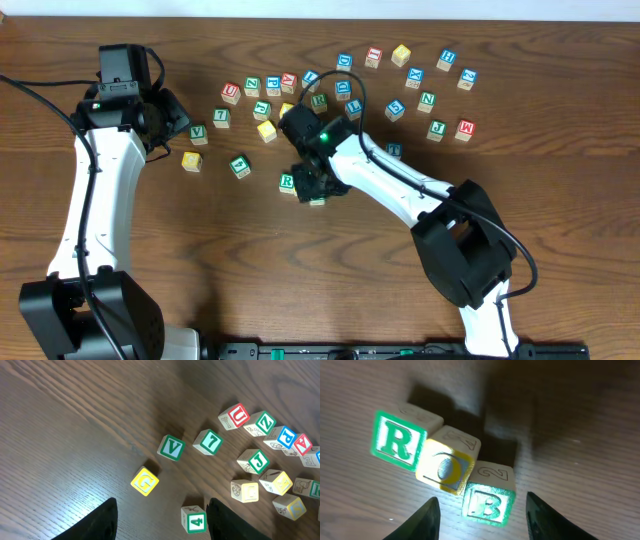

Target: Spell out ROBOT

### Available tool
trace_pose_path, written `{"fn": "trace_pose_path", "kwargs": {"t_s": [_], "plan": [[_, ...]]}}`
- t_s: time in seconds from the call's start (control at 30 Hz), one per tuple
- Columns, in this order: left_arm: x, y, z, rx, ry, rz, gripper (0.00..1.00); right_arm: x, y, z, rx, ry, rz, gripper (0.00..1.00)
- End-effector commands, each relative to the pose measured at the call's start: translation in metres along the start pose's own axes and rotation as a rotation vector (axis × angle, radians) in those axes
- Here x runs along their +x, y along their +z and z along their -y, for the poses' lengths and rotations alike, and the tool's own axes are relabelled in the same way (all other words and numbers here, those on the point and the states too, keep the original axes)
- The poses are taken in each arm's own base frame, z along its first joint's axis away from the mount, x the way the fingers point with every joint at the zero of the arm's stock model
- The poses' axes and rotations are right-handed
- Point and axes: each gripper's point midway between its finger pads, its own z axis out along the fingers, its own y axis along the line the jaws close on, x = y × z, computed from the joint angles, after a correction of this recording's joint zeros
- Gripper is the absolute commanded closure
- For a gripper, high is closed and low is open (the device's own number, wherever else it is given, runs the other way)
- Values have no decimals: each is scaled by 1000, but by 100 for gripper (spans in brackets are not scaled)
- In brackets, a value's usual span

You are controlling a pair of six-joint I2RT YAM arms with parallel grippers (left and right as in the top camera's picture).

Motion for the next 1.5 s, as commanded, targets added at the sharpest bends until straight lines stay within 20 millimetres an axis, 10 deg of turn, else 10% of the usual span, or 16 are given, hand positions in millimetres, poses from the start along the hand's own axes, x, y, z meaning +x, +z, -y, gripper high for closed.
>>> {"fn": "trace_pose_path", "kwargs": {"t_s": [0.0, 0.9, 1.47], "plan": [[1, 4, -3, -17, 14, -7, 43, 9, 3, -8, -17, -69, -12, 51], [1, 4, -3, -18, 14, -8, 44, 0, 4, 11, 72, 5, 33, 73], [1, 4, -3, -17, 14, -7, 43, -64, -7, 56, 125, 152, 252, 71]]}}
